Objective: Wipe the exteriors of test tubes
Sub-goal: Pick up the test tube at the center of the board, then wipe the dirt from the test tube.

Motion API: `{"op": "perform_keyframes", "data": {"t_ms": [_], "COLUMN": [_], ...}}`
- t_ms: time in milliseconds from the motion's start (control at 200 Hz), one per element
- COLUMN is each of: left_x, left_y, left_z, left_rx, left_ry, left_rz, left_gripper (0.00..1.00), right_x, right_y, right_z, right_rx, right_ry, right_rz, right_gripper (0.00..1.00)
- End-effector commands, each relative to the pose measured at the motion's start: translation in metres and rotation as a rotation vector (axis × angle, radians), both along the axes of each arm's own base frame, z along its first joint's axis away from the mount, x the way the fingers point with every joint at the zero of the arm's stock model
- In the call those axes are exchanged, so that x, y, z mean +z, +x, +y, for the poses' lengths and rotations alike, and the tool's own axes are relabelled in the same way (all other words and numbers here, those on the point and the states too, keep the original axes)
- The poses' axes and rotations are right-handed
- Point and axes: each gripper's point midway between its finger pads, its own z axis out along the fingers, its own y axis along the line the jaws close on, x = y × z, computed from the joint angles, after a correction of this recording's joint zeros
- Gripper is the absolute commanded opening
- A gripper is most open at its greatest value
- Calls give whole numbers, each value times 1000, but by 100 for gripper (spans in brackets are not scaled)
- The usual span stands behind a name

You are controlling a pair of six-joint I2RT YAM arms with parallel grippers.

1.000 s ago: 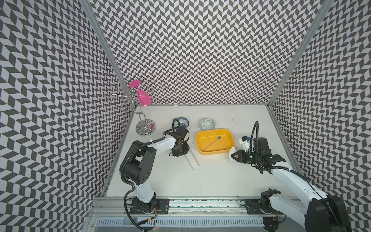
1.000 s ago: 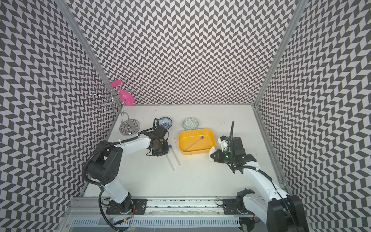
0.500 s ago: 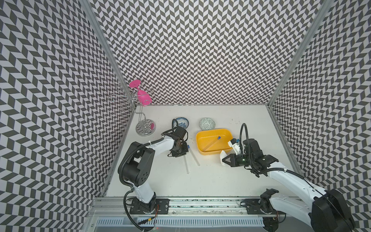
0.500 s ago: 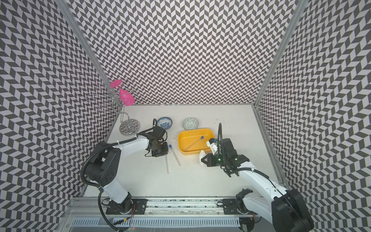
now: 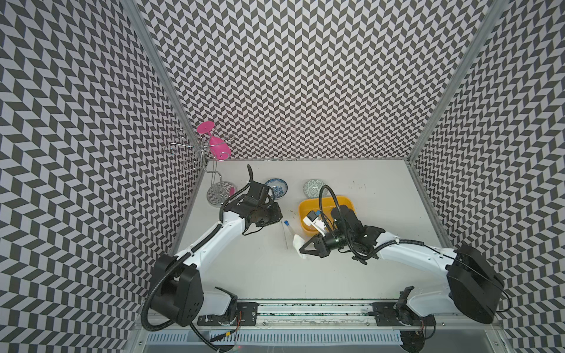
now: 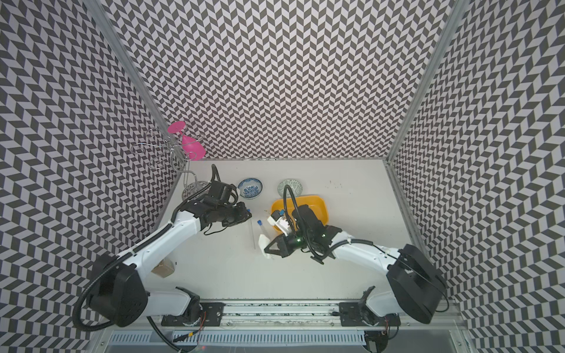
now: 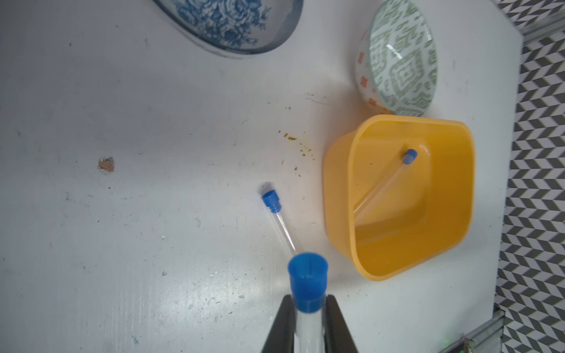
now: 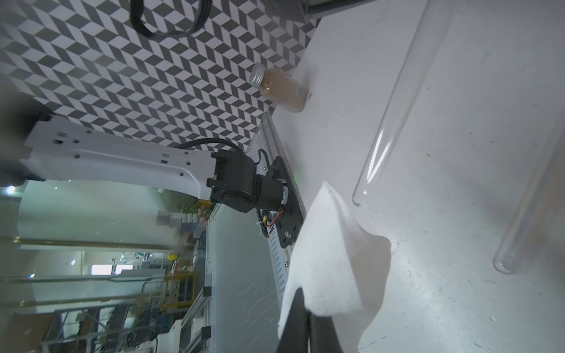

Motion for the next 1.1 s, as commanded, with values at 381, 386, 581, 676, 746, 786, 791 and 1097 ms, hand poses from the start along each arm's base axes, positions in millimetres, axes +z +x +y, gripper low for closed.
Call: {"op": "perform_keyframes", "data": {"t_ms": [381,386,581,676,746,786,791,1097], "left_x": [49,49,51,51,51,51,51,54], "left_y": [-30,-31,-38,-42,-45,-46,-46,-48], "left_z": [3,3,4,4,3,3,3,5], "left_rx": [-90,-90,-105,-113,-119,-122,-122,-127], "left_ry": [-42,-42,-49,-53,-60,-63,-63,-62], "left_rz": [-105,-104,-102,-99,-96,-98,-98,-110], "left_gripper": [16,16,16,16,16,16,16,16], "right_x": [12,12,11,9,8,9,9,23], "right_y": [17,17,26,31,35,37,38,53], "right_z": [44,44,51,55,59,61,61,76], "right_rx": [73,73,62,62,62,61,60,56], "right_ry": [38,37,30,21,16,17,16,43], "right_rz": [-64,-64,-75,-87,-92,-95,-94,-129], "right_gripper": [0,0,0,0,0,0,0,0]}}
